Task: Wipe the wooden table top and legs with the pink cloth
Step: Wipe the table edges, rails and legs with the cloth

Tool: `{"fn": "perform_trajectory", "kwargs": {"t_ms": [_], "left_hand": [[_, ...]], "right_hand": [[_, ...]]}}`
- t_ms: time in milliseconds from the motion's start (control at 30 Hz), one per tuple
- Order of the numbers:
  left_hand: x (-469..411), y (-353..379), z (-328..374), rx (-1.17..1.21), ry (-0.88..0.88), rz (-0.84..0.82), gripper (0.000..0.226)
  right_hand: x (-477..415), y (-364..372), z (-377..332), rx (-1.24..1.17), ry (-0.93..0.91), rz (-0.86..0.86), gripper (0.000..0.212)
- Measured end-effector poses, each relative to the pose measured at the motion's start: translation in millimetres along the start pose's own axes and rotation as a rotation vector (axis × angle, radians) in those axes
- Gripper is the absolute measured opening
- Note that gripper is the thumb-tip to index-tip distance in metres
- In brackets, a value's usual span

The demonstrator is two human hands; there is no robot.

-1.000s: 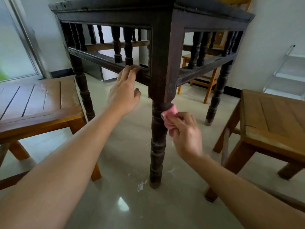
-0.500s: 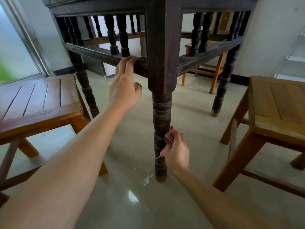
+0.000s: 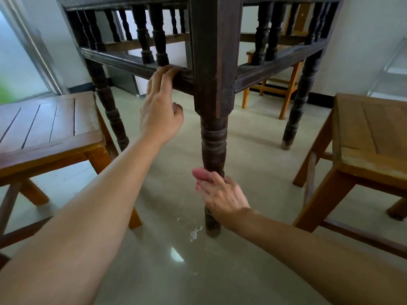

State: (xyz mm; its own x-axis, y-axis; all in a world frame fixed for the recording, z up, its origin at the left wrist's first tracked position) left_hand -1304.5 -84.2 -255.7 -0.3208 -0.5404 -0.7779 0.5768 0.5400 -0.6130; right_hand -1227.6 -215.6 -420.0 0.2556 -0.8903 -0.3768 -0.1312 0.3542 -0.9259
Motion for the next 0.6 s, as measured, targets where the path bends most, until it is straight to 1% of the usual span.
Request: {"fn": "perform_trajectory", "kwargs": {"t_ms": [33, 67, 100, 133, 167, 200, 233, 300, 333, 367, 400, 433, 467, 500, 567, 600], "left_hand": [[0, 0, 0, 0.005, -0.003, 0.007, 0.066], [1, 1, 1, 0.012, -0.006, 0.015, 0.066], [1, 1, 2, 0.014, -0.01, 0.025, 0.066], [1, 2, 3, 0.011, -0.019, 0.036, 0.066], [2, 3, 4, 0.005, -0.028, 0.044, 0.066], [2, 5, 5, 0.001, -0.035, 0.048, 0.067], [2, 7, 6, -0.003, -0.041, 0.051, 0.068], [3, 9, 7, -0.007, -0.044, 0.053, 0.069], [4, 10, 7, -0.006, -0.044, 0.05, 0.07], [4, 10, 7, -0.009, -0.045, 0.043, 0.071], [4, 11, 7, -0.01, -0.051, 0.032, 0.072], [4, 10, 8, 0.0, -0.065, 0.022, 0.072], [5, 9, 9, 0.027, -0.087, 0.016, 0.072], [9, 8, 11, 0.074, -0.119, 0.019, 0.069], [27, 11, 17, 0.21, -0.18, 0.021, 0.057], [39, 15, 23, 0.293, -0.186, -0.014, 0.052]], "right_hand": [[18, 1, 7, -0.055, -0.006, 0.051, 0.038], [36, 6, 21, -0.106, 0.062, 0.06, 0.036], [53, 10, 39, -0.161, 0.206, 0.044, 0.037], [69, 12, 62, -0.203, 0.389, 0.059, 0.04], [84, 12, 85, -0.255, 0.573, 0.102, 0.044], [91, 7, 100, -0.325, 0.707, 0.197, 0.046], [89, 0, 108, -0.382, 0.735, 0.339, 0.046], [65, -12, 98, -0.516, 0.64, 0.604, 0.043], [50, -10, 86, -0.628, 0.636, 0.664, 0.041], [37, -3, 73, -0.695, 0.642, 0.674, 0.039], [30, 9, 57, -0.708, 0.669, 0.645, 0.041], [30, 29, 45, -0.66, 0.699, 0.583, 0.042], [39, 50, 36, -0.617, 0.722, 0.493, 0.041], [53, 69, 32, -0.605, 0.747, 0.378, 0.034], [89, 95, 29, -0.625, 0.78, 0.156, 0.025], [104, 96, 32, -0.651, 0.792, 0.12, 0.026]]}}
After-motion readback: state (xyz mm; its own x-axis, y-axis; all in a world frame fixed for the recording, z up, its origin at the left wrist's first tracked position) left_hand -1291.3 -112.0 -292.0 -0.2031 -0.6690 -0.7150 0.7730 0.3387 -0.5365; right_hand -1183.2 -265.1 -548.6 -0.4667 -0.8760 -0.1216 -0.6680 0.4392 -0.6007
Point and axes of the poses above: each hand's wrist, its own x-axis away from the middle knuckle, its own y-axis out of the palm, z = x × y, the point moved 6 cm from there along -x, towards the middle knuckle, and after that the axes turned 15 degrees about -x, right-handed, at the moved point
